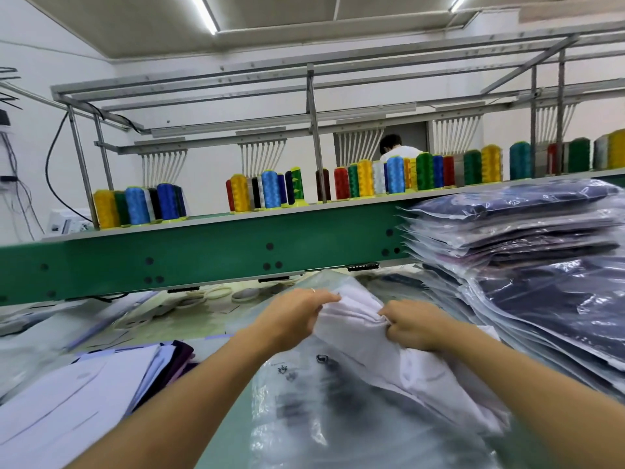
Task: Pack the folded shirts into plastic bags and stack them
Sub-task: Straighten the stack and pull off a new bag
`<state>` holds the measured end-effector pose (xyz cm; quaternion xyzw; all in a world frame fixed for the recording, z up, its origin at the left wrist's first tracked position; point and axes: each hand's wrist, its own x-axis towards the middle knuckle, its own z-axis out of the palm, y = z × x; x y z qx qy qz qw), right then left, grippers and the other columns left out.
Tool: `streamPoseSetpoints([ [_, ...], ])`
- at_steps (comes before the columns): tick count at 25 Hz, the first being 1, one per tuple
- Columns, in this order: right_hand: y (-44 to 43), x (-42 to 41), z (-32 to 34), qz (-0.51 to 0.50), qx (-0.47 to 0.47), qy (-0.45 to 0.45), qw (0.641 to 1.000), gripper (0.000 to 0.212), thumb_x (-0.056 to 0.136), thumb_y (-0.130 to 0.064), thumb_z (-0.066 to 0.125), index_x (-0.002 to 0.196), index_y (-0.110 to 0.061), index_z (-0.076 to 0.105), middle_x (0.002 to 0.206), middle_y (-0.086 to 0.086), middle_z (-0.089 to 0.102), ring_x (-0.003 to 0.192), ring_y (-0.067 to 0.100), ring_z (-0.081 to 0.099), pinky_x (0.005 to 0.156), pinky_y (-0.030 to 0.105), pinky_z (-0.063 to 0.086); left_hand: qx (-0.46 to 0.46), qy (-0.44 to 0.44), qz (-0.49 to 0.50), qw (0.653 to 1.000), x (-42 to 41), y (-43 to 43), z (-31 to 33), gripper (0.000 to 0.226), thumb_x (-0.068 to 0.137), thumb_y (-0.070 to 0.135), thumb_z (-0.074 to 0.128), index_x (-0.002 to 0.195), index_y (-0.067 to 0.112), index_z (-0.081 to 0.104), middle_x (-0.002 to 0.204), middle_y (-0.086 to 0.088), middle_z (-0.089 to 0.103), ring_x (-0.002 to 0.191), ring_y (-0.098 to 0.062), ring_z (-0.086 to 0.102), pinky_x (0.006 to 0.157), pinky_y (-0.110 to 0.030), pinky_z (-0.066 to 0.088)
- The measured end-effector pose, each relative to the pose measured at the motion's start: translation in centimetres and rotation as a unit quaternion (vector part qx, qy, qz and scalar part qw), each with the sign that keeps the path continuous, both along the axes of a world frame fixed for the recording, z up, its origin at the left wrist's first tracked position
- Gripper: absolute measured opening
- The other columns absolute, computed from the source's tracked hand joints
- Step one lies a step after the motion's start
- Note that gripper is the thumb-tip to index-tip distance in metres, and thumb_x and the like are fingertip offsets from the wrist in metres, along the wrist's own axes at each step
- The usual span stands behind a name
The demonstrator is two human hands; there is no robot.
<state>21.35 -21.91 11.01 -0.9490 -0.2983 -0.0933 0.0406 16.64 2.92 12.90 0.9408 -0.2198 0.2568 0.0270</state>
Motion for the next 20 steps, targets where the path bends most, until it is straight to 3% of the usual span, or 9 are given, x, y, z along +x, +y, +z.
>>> streamPoseSetpoints([
  [3,2.3,-0.6,0.5,0.003,0.030,-0.004,1.000,0.015,0.083,-0.014,0.048,0.074,-0.019,0.037,0.098,0.008,0.061,0.093,0.031,0.057,0.067,0.033,0.032,-0.015,-0.036,0.040,0.998,-0.3,-2.8,0.4,0.067,0.099,0.008,0.047,0.155,0.040,0.031,0.107,-0.004,0.070,0.092,-0.031,0.064,0.070,-0.041,0.053],
  [5,3.9,-0.8,1.1,0.003,0.048,0.013,0.999,0.015,0.086,-0.013,0.049,0.077,-0.019,0.039,0.094,0.007,0.058,0.091,0.031,0.055,0.065,0.033,0.033,-0.071,-0.035,0.051,0.996,0.3,-4.3,1.3,0.060,0.101,0.012,0.048,0.154,0.036,0.034,0.117,0.003,0.071,0.100,-0.029,0.065,0.076,-0.042,0.054],
  [7,4.9,-0.5,1.5,0.024,0.094,0.039,0.995,0.009,0.089,-0.005,0.051,0.088,-0.013,0.054,0.093,0.010,0.059,0.096,0.033,0.058,0.068,0.037,0.041,-0.142,-0.012,-0.019,0.990,0.4,-6.0,2.1,0.044,0.103,0.014,0.048,0.144,0.028,0.051,0.127,0.005,0.070,0.114,-0.025,0.064,0.089,-0.041,0.052],
  [9,5.4,0.0,1.6,0.025,0.135,0.043,0.990,0.031,0.098,-0.001,0.047,0.128,0.004,0.055,0.127,0.022,0.059,0.126,0.034,0.052,0.098,0.036,0.037,-0.134,-0.022,-0.101,0.986,-0.5,-7.5,2.0,0.041,0.102,0.010,0.048,0.139,0.023,0.058,0.125,0.001,0.071,0.113,-0.026,0.063,0.091,-0.042,0.051],
  [11,5.5,-0.1,1.5,0.011,0.188,0.051,0.981,0.040,0.104,-0.006,0.040,0.143,0.007,0.044,0.146,0.021,0.049,0.135,0.027,0.045,0.112,0.030,0.025,-0.087,-0.070,-0.112,0.987,-1.2,-7.2,1.1,0.047,0.097,0.009,0.056,0.140,0.029,0.057,0.120,0.007,0.072,0.108,-0.022,0.059,0.086,-0.043,0.053],
  [14,5.3,0.5,1.0,-0.014,0.288,0.110,0.951,0.025,0.094,-0.010,0.055,0.113,-0.010,0.071,0.111,0.005,0.067,0.101,0.016,0.056,0.091,0.028,0.044,-0.106,-0.108,0.065,0.986,-0.8,-3.8,0.2,0.070,0.089,0.015,0.063,0.150,0.040,0.039,0.150,0.002,0.050,0.133,-0.023,0.042,0.106,-0.051,0.040],
  [16,5.4,0.7,0.7,-0.038,0.411,0.182,0.892,0.018,0.087,-0.007,0.061,0.099,-0.009,0.074,0.101,0.001,0.067,0.096,0.018,0.058,0.083,0.029,0.046,-0.252,0.005,0.145,0.957,-0.8,-1.4,-0.2,0.081,0.091,0.013,0.061,0.156,0.041,0.022,0.168,-0.005,0.015,0.149,-0.031,0.024,0.116,-0.054,0.030],
  [18,5.5,0.6,0.4,-0.048,0.478,0.222,0.849,0.009,0.086,-0.003,0.062,0.088,-0.006,0.070,0.096,0.007,0.063,0.088,0.019,0.055,0.076,0.031,0.044,-0.367,0.131,0.071,0.918,-0.7,-0.4,-1.0,0.087,0.092,0.008,0.062,0.158,0.040,0.016,0.167,-0.003,0.019,0.146,-0.034,0.033,0.112,-0.052,0.041],
  [20,5.9,0.8,0.4,-0.057,0.505,0.237,0.828,0.008,0.091,-0.004,0.062,0.087,-0.011,0.063,0.094,0.008,0.060,0.085,0.019,0.052,0.075,0.029,0.043,-0.375,0.216,0.013,0.902,-1.5,-0.9,-1.6,0.090,0.087,0.009,0.067,0.154,0.049,0.021,0.156,0.000,0.037,0.130,-0.033,0.054,0.087,-0.056,0.058],
])
